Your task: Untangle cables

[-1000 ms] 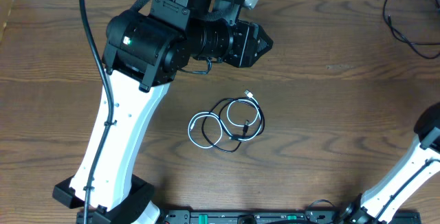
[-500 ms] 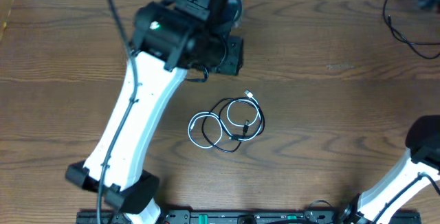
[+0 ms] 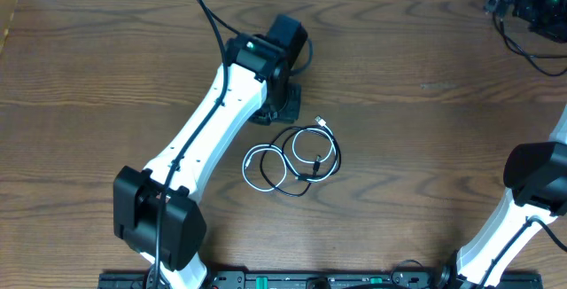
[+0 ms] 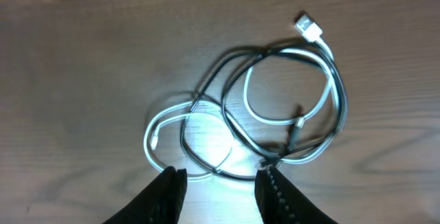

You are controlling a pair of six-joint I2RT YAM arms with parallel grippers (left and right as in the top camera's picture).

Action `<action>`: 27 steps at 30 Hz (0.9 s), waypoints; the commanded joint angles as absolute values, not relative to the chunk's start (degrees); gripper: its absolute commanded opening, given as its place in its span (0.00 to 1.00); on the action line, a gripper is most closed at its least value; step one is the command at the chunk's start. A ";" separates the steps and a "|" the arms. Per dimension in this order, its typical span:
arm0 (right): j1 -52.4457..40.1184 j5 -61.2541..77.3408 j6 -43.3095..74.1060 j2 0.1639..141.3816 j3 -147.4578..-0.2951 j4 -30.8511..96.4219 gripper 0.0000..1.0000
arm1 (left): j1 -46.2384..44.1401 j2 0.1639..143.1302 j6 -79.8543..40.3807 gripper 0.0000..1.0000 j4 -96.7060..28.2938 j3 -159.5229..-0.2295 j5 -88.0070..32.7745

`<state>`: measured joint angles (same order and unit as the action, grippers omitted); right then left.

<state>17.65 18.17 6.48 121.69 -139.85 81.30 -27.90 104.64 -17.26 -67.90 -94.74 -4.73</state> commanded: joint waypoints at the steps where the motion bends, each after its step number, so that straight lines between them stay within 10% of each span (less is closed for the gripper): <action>1: 17.41 16.40 5.48 121.99 -139.81 81.71 0.98 | -26.06 104.71 -11.42 0.39 -65.14 -90.00 -4.10; 9: 16.86 16.47 5.48 121.99 -139.81 82.35 0.97 | -20.91 104.95 1.50 0.55 -52.93 -78.78 -16.32; 27: 14.85 16.40 5.48 121.99 -139.81 83.68 0.96 | -20.05 116.46 7.05 0.48 -46.46 -77.19 -19.46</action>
